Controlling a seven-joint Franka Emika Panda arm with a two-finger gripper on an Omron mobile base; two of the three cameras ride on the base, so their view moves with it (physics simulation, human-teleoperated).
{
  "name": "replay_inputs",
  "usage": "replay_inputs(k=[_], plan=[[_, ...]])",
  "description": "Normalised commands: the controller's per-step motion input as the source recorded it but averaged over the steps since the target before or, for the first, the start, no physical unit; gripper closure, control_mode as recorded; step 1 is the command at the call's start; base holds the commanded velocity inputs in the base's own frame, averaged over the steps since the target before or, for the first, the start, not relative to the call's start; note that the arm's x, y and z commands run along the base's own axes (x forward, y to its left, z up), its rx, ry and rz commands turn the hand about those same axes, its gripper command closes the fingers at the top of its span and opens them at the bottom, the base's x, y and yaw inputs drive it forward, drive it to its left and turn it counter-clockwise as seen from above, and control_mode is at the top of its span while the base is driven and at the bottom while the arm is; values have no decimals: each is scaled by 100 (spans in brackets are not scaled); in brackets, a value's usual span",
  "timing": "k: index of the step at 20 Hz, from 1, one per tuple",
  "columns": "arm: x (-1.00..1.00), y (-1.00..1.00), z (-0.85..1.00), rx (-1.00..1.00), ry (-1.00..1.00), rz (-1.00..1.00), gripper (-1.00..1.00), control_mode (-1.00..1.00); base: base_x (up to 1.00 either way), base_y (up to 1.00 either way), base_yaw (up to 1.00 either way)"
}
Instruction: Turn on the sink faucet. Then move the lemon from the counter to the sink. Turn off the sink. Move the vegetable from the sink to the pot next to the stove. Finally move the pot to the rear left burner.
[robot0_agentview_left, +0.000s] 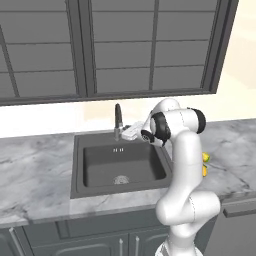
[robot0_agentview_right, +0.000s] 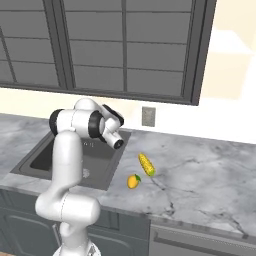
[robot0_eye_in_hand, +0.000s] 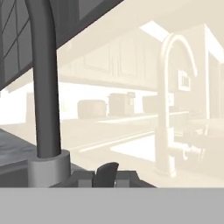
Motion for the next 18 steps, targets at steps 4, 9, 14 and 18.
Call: replay_inputs(k=[4,9,14,18], plan=[[0,-75,-6,4,5,-2,100,-100,0,0,0],[0,-71,-8,3,6,-1,100,-100,0,0,0],[0,-72,-16,3,5,-1,100,-100,0,0,0],[0,-73,-19,4,5,0,100,-100,0,0,0]])
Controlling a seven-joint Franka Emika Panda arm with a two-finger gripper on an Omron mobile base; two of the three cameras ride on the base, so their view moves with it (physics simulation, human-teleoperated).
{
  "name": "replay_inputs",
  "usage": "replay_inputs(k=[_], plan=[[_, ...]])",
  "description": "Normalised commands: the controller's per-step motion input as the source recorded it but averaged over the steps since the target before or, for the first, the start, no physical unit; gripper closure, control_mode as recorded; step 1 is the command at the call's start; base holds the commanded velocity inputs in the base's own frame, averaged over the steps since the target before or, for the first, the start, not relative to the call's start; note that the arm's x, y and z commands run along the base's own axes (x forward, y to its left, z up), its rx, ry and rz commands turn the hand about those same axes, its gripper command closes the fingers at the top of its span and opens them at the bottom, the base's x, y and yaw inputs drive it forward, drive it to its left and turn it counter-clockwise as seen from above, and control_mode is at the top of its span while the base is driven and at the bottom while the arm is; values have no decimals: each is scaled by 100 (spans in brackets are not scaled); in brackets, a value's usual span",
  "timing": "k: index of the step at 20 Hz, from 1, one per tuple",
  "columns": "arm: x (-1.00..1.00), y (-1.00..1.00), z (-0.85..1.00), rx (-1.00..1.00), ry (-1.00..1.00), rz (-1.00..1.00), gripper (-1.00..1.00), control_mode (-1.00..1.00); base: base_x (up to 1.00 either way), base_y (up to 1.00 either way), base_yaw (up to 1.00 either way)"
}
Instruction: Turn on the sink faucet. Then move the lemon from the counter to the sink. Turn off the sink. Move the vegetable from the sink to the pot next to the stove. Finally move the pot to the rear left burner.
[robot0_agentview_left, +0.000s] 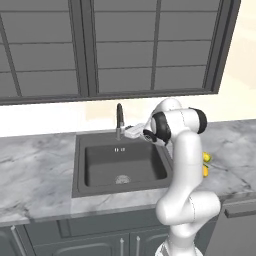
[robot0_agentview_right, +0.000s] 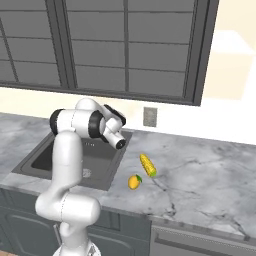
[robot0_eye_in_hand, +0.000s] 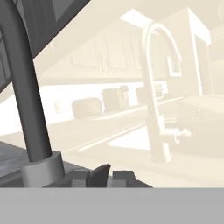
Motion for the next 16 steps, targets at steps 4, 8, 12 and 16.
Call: replay_inputs(k=[4,8,12,16], plan=[[-3,-68,-15,8,4,0,100,-100,0,0,0],[-3,-65,-15,7,4,0,100,-100,0,0,0],[0,-48,-8,5,6,0,-100,-100,0,0,0],[-5,-23,31,0,3,0,-100,-100,0,0,0]])
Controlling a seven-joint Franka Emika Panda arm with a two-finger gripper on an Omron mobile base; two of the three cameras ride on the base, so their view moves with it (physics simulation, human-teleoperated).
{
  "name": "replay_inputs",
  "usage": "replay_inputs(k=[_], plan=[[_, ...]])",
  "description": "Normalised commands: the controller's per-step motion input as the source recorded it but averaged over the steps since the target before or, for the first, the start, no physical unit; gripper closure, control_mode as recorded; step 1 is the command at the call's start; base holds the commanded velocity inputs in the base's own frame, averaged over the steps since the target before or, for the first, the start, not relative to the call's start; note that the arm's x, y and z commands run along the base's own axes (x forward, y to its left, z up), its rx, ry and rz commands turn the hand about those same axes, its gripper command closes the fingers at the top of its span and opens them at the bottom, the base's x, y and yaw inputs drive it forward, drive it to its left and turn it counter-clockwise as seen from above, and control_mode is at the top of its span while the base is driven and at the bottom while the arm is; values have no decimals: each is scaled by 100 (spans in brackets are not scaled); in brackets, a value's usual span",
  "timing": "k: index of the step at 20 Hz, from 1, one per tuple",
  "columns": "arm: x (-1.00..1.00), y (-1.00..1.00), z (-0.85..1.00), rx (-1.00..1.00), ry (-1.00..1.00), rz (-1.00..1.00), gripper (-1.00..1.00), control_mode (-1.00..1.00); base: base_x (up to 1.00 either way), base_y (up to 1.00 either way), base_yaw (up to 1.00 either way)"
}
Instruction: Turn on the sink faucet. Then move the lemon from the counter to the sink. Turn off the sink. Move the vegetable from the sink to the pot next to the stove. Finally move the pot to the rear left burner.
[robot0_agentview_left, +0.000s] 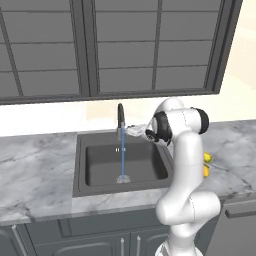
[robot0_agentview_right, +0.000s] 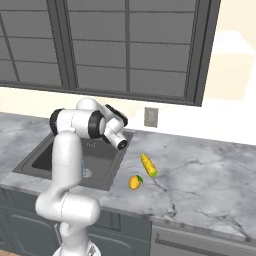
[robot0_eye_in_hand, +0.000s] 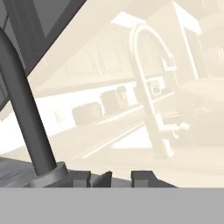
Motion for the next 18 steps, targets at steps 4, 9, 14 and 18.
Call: replay_inputs(k=[4,9,14,18], plan=[[-23,-28,49,0,0,-1,-100,-100,0,0,0],[-47,-13,59,0,-1,-2,-100,-100,0,0,0],[-73,0,60,-5,-5,0,-100,-100,0,0,0],[-87,0,45,-5,-5,0,-100,-100,0,0,0]])
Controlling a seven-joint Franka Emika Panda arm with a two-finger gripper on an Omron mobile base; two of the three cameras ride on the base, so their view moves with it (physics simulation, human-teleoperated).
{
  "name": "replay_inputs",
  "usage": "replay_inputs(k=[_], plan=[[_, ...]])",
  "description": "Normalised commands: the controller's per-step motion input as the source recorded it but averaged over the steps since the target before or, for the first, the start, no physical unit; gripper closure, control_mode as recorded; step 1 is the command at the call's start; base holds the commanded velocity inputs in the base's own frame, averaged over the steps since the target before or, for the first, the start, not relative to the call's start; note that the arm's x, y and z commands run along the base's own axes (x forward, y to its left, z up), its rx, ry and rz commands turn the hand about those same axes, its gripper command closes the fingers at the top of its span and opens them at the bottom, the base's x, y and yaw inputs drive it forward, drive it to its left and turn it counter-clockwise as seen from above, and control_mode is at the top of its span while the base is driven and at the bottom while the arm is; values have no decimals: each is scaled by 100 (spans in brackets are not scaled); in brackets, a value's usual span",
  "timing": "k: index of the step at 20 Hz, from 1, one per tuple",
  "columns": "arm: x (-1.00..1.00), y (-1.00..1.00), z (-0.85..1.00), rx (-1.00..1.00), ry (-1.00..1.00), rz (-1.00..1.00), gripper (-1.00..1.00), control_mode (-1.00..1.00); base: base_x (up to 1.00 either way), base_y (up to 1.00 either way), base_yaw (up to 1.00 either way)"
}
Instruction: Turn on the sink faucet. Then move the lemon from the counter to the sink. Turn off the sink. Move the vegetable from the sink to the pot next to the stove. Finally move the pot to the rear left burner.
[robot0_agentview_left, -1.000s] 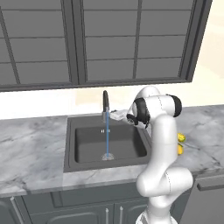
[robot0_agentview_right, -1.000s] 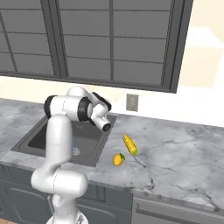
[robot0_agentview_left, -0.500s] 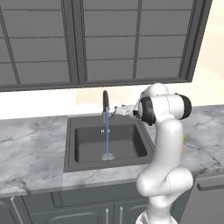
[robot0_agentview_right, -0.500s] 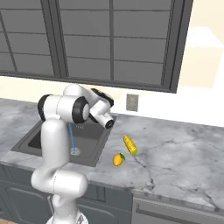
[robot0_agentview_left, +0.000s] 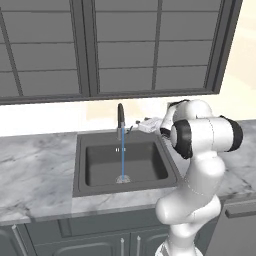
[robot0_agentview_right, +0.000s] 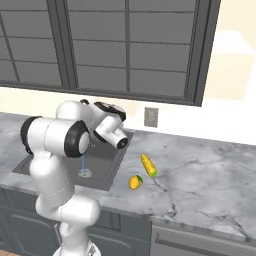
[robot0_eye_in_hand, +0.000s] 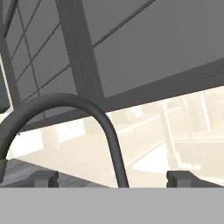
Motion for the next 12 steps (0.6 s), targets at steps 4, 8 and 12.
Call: replay_inputs(k=[4,8,12], plan=[[-81,0,23,-7,-1,0,-100,-100,0,0,0],[-74,-14,17,-9,0,0,-100,-100,0,0,0],[-64,-31,10,-12,0,0,-100,-100,0,0,0]])
